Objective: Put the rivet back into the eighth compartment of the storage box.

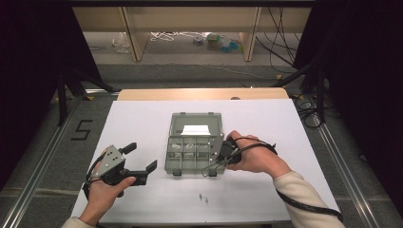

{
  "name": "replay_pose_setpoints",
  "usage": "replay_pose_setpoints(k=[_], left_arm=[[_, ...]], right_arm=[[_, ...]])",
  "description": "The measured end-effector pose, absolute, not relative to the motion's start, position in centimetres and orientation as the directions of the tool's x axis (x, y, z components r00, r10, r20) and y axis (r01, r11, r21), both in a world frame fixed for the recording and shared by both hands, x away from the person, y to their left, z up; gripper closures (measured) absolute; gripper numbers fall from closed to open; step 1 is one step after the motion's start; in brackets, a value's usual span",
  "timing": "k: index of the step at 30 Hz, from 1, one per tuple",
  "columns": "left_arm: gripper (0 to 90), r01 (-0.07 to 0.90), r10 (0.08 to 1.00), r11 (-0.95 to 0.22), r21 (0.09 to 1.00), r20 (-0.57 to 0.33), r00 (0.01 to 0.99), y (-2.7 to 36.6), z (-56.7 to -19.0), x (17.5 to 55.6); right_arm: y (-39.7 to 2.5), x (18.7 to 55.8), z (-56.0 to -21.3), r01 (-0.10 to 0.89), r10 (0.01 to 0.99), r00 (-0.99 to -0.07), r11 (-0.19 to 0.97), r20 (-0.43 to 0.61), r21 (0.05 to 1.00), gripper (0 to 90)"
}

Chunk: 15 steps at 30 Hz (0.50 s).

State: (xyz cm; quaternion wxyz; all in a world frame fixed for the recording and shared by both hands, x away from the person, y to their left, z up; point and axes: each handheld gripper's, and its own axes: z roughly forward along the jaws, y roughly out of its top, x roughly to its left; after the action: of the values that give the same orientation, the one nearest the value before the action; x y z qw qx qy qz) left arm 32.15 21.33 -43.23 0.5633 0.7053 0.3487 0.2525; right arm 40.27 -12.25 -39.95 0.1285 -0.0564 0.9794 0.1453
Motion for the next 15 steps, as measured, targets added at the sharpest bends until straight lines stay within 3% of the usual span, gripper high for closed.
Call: replay_pose_setpoints(k=[12,15], left_arm=[[3.8,0.205,0.776,-0.122,0.971,-0.036,0.629,21.4,-43.2,32.1],[3.8,0.205,0.776,-0.121,0.971,-0.036,0.629,21.4,-43.2,32.2]], right_arm=[[-11.9,41.2,-40.5,-0.153,-0.075,-0.953,0.955,-0.294,0.252,82.6],[-11.8,41.4,-40.7,-0.155,-0.072,-0.950,0.954,-0.305,0.257,76.2]])
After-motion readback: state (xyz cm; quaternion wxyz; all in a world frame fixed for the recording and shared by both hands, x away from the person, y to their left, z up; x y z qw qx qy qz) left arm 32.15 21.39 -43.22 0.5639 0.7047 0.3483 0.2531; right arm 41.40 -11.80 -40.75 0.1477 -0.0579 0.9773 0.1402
